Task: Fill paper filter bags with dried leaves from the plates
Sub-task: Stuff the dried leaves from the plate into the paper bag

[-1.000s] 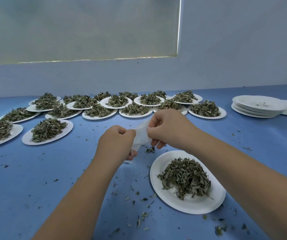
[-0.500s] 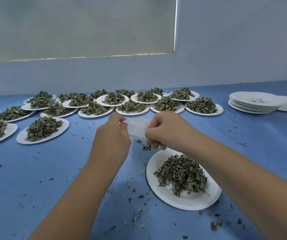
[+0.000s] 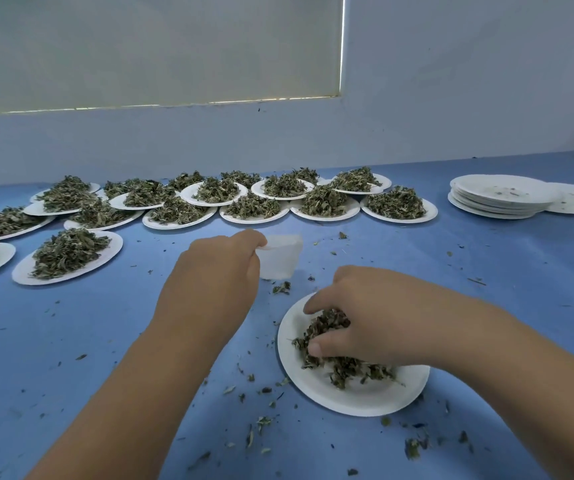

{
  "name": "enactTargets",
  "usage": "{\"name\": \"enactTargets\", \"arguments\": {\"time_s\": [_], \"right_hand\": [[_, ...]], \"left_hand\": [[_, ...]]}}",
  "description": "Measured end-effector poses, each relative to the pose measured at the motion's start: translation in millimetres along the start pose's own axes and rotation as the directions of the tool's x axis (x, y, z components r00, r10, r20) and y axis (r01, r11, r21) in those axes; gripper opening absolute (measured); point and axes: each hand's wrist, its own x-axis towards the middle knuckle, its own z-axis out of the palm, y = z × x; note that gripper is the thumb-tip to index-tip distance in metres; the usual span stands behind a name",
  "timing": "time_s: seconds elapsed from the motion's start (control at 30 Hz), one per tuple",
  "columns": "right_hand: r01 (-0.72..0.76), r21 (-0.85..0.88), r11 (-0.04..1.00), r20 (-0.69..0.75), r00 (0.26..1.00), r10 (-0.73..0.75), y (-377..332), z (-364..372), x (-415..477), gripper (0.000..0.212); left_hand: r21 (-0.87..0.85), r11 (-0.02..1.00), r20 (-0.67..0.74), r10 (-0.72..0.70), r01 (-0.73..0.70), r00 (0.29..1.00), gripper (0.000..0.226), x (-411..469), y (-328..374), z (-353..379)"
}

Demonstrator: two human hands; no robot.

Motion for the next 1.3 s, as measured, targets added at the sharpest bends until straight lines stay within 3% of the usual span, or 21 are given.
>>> {"name": "enactTargets", "arguments": {"time_s": [0.13,0.23,0.33,0.53,0.67,0.8,0.9,1.0,1.3], "right_hand": [[0.025,-0.051,0.998,0.006,1.000,-0.025,-4,5,-2,0.035],[0.025,-0.040,0.999,0.005,1.000,-0.024,-6,9,-4,0.026],[0.025,-0.053,0.998,-0.036,0.999,-0.027,-6,12,-6,0.020],[0.051,-0.068,0.996,-0.099,0.993,-0.058,-2,16,-4,0.018],[0.077,0.051,0.996,-0.146,0.987,-0.068,6,14,-7,0.018],[0.075,0.239,0.968,-0.172,0.984,-0.033,16,9,-11,0.022],[0.073,0.372,0.925,-0.232,0.973,0.016,21,3,-13,0.014],[0.088,0.478,0.874,-0.312,0.947,0.075,22,-1,-14,0.006],[-0.029,0.301,0.953,-0.423,0.892,0.161,12,9,-9,0.018]], "left_hand": [[0.118,0.993,0.043,0.000,-0.005,0.999,0.036,1,6,-4],[0.127,0.992,0.026,-0.021,0.018,0.999,0.034,1,4,-4],[0.141,0.989,0.108,-0.068,0.052,0.992,0.033,2,5,2],[0.025,0.999,0.216,-0.026,0.021,0.976,0.034,-1,6,16],[-0.102,0.995,0.237,0.011,0.014,0.972,0.028,-4,5,18],[-0.161,0.987,0.168,0.031,-0.004,0.985,0.013,-7,7,19],[-0.188,0.981,0.062,0.058,-0.045,0.996,0.008,-7,11,17],[-0.165,0.984,0.078,0.082,-0.068,0.994,0.010,-8,15,18],[-0.292,0.956,0.057,0.036,-0.018,0.998,0.011,-12,20,23]]}}
